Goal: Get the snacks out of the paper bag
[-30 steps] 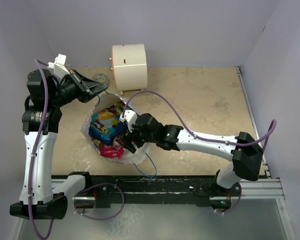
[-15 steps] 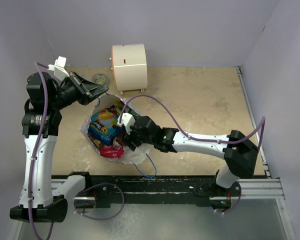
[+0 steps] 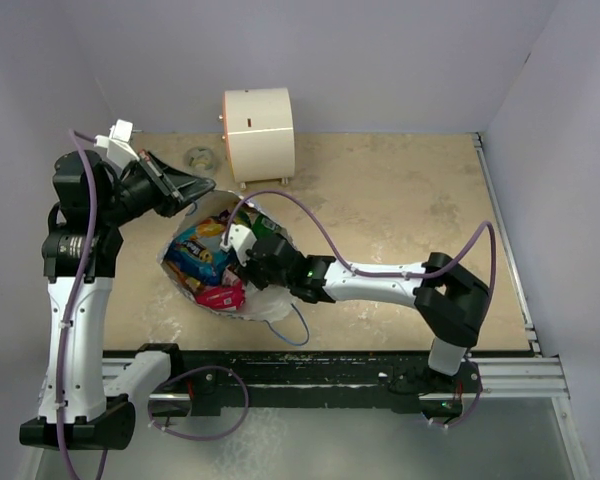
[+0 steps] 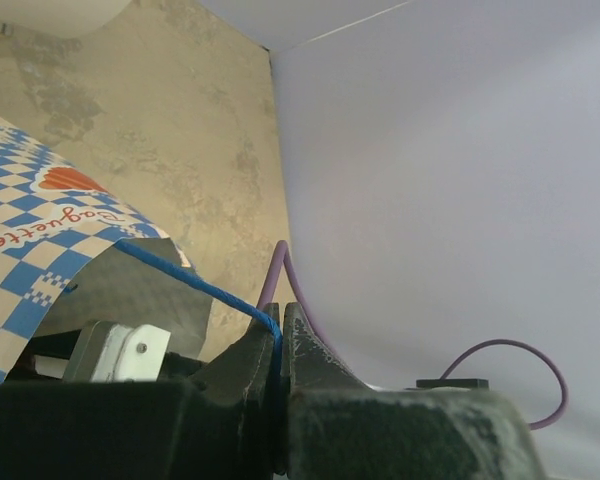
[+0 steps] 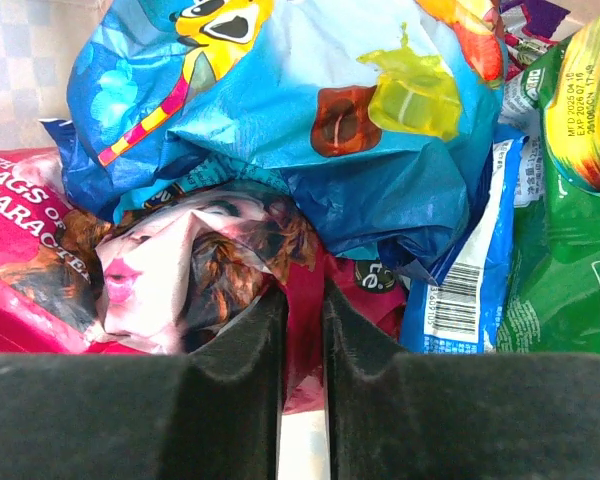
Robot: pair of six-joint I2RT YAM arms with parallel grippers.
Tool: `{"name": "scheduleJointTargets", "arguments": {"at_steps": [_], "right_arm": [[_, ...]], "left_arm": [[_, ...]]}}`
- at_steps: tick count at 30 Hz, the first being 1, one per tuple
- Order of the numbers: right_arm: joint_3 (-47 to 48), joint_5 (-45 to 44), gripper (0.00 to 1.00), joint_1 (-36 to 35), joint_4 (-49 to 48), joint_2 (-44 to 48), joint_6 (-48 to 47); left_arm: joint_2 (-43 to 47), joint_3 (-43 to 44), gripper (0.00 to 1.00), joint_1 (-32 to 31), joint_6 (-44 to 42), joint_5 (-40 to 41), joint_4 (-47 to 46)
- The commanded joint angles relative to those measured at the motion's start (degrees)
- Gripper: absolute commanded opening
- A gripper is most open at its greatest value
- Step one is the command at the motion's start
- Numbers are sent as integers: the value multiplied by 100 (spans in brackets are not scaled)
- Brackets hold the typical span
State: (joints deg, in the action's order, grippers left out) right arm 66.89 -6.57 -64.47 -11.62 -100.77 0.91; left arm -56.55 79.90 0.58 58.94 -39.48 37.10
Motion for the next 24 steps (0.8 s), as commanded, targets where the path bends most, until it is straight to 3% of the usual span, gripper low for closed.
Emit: {"name": "scheduleJointTargets", "arguments": {"at_steps": [1,5,9,13,17,24], "right_arm": [[305,-284,14,79,-447,-100,-400],[594,-378,1,137,-381,-275,-748],[1230,-480,0,170,-103,-694,-838],[2022,-358,0,171,251,-1069,-732],[2266,-22,0,163,351,-1012,-523],[1411,94,0,164,-419,-79,56]], "left_arm": [[406,558,0,-23,-426,236,-65],[365,1118,0,-23,-907,897,552],[51,1729,0,-23,-1385,1317,956],[-243,2015,0,-23,-1540,1222,854],[-311,1654,0,-23,-1462,687,513],[-51,527,0,-23,-1116,179,-147]]}}
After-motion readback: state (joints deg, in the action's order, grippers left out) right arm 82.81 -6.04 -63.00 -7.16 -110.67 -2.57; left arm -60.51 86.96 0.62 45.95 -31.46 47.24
